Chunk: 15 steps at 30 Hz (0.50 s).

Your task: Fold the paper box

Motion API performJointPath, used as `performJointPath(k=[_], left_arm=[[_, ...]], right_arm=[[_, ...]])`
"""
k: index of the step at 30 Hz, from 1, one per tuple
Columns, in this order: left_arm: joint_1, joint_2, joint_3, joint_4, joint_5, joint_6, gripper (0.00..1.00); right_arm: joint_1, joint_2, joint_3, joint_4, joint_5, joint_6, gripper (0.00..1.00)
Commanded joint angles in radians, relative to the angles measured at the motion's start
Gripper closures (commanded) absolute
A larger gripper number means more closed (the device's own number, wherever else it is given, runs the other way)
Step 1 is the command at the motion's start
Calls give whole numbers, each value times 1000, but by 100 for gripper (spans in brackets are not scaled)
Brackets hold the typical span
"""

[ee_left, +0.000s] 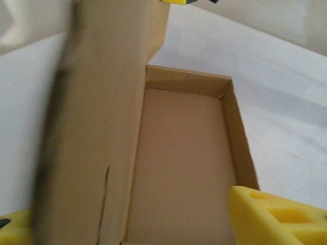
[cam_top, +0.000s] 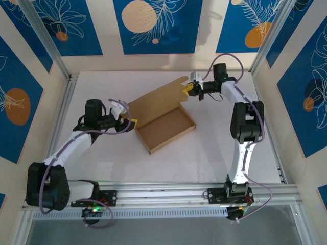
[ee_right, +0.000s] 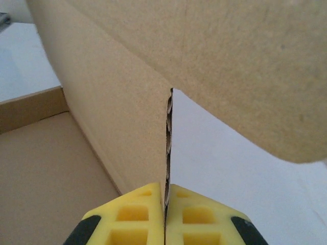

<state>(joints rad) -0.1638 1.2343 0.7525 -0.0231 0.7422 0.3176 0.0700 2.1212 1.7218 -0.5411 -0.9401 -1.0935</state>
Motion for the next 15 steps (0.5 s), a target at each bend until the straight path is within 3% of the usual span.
performJointPath(k=[1,8,15], left_arm=[[10,-48,27,-100,-97,114,32],[33,-119,-35,-90,-135,114,27],[66,-80,-76,16,-152,68,33]], right_arm=[[6,49,62,-245,-71,-205,98],[-26,62,47,-194,-69,-179,100],[-50,53,19,-154,-106,-154,100]])
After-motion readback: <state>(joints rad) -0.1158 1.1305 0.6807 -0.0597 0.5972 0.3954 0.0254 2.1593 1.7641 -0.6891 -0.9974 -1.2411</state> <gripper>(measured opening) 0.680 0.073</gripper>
